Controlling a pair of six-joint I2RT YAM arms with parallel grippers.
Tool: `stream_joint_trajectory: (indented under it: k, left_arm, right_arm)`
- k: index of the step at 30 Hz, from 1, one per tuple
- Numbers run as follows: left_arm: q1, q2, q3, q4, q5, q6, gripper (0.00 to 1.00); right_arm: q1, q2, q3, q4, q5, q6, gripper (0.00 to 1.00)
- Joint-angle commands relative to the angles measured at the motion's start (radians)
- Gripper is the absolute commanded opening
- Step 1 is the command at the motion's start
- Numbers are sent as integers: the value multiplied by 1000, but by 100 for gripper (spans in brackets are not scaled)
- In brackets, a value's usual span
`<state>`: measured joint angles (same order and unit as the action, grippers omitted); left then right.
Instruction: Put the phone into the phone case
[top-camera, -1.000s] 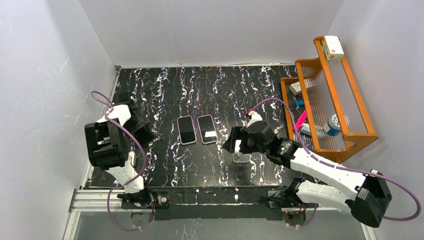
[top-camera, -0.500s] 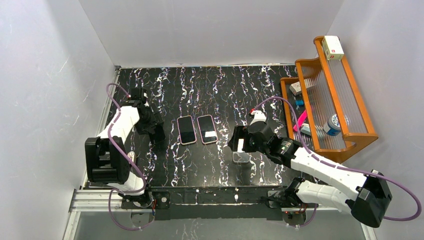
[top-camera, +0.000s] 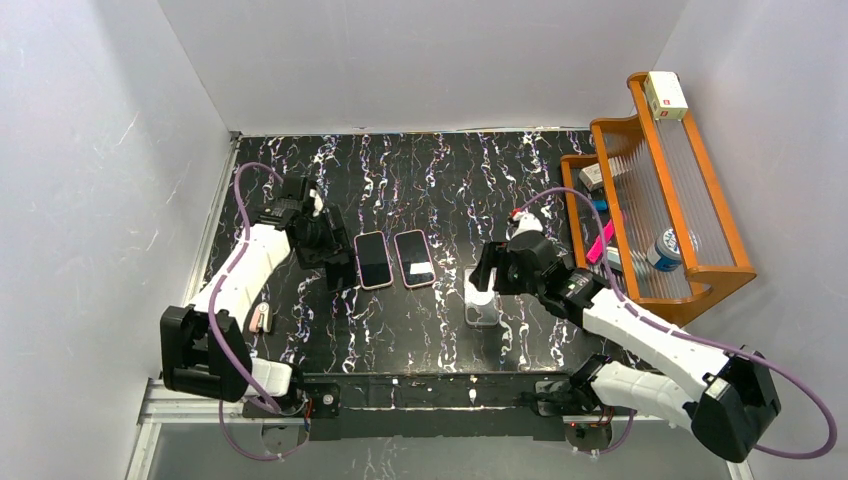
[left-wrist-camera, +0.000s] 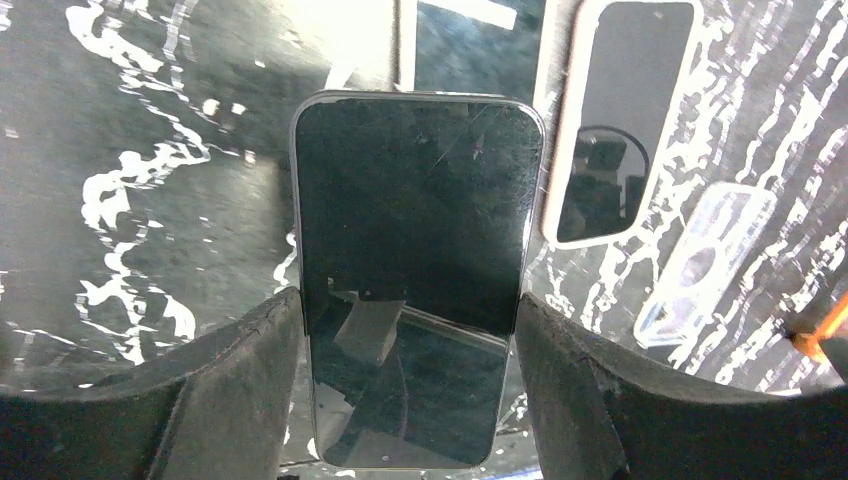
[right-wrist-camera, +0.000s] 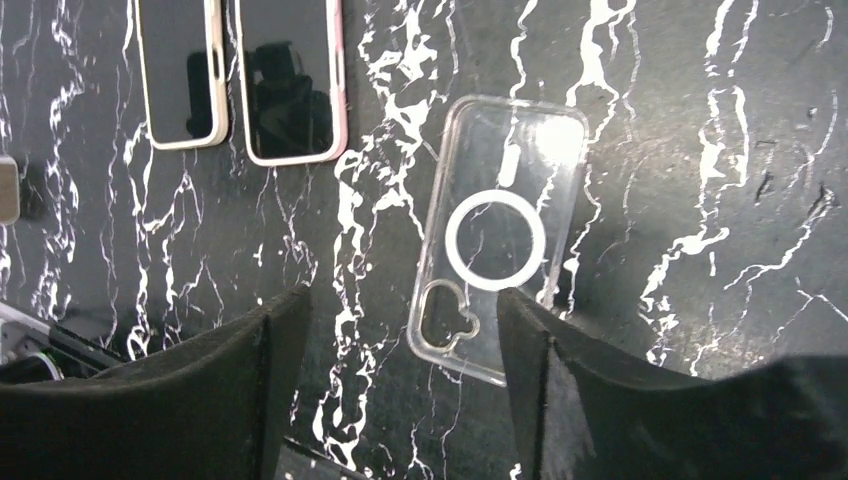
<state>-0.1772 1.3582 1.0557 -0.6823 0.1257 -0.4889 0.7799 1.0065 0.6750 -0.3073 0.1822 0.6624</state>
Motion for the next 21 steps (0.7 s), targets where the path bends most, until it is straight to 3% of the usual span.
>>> stream_joint_trajectory:
  k: [1,3,6,11,21]
  left_arm:
    - [-86,-59,32,11,70,-87,0]
    - [-145,-66,33,28,44,-118,0]
    - [-223,-76,25,71,35,-180,0]
    - [-369,-63,23,161,-6,-253,0]
    - [-627,41,22,373,-92,-325,0]
  right_arm:
    - [-122,10,-34,78,-118,-62,70]
    - [-180,21,-46,85,-163,-84,57]
    - [-238,41,-61,83,-176,-113,48]
    - [-307,72,-94,92,-239,-149,44]
    - [-314,155,-181,232,-354,-136,39]
